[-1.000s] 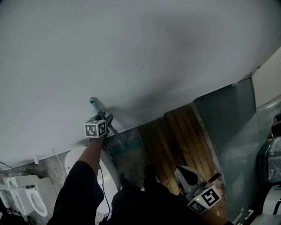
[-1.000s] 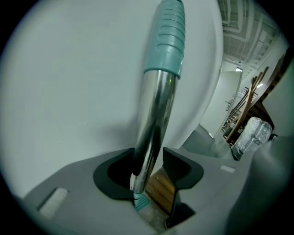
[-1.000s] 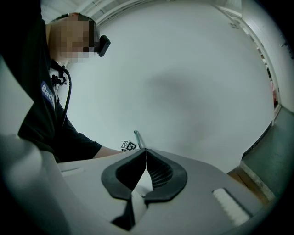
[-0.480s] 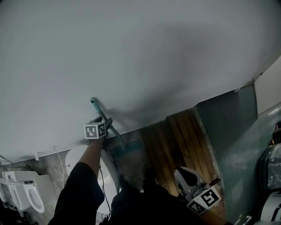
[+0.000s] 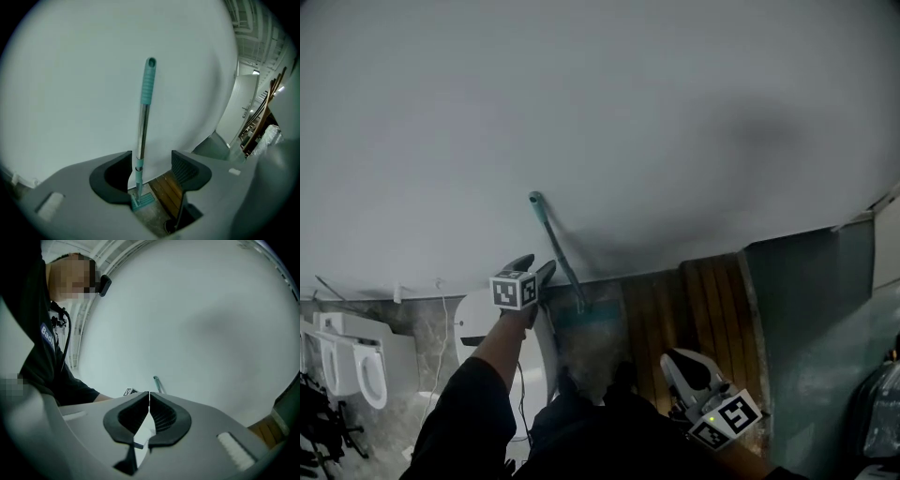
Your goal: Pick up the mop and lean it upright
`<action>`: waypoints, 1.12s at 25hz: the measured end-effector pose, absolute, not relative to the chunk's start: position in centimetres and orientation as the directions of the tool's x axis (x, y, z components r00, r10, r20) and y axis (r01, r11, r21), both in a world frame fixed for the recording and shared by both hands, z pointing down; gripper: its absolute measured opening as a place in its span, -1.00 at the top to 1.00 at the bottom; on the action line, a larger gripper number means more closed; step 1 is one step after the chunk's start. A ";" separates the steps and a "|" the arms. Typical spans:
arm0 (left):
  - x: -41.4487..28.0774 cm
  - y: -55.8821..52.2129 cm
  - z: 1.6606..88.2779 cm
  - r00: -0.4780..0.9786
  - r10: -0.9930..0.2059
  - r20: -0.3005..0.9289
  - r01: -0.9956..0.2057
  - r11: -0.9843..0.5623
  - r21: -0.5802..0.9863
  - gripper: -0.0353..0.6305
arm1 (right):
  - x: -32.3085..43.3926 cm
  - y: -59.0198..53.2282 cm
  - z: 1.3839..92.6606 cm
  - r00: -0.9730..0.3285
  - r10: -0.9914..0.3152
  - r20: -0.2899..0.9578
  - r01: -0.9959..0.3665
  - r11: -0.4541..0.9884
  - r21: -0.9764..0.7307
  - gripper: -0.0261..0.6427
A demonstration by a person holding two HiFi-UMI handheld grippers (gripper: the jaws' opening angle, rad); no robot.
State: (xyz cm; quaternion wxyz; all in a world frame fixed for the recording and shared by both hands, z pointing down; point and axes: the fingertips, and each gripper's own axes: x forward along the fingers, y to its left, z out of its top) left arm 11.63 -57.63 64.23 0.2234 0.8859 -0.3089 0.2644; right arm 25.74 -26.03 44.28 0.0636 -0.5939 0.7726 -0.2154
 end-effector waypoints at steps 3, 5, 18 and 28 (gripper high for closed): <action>11.2 -55.1 61.3 0.677 -0.471 0.566 -0.667 -0.717 0.202 0.06 | 25.2 -26.8 44.5 -0.357 -0.925 0.131 -0.860 0.271 -0.432 0.88; 11.0 -53.0 59.5 0.690 -0.482 0.539 -0.657 -0.730 0.188 0.06 | 24.4 -27.3 44.4 -0.399 -0.910 0.108 -0.842 0.317 -0.436 0.88; 4.7 -39.7 48.1 0.812 -0.521 0.263 -0.568 -0.810 0.147 0.25 | 15.0 -25.0 41.3 -0.498 -0.865 0.066 -0.817 0.443 -0.368 0.89; -6.1 -27.8 45.7 0.881 -0.456 0.121 -0.471 -0.869 0.150 0.31 | 3.9 -18.4 41.5 -0.390 -0.915 0.106 -0.885 0.340 -0.318 0.89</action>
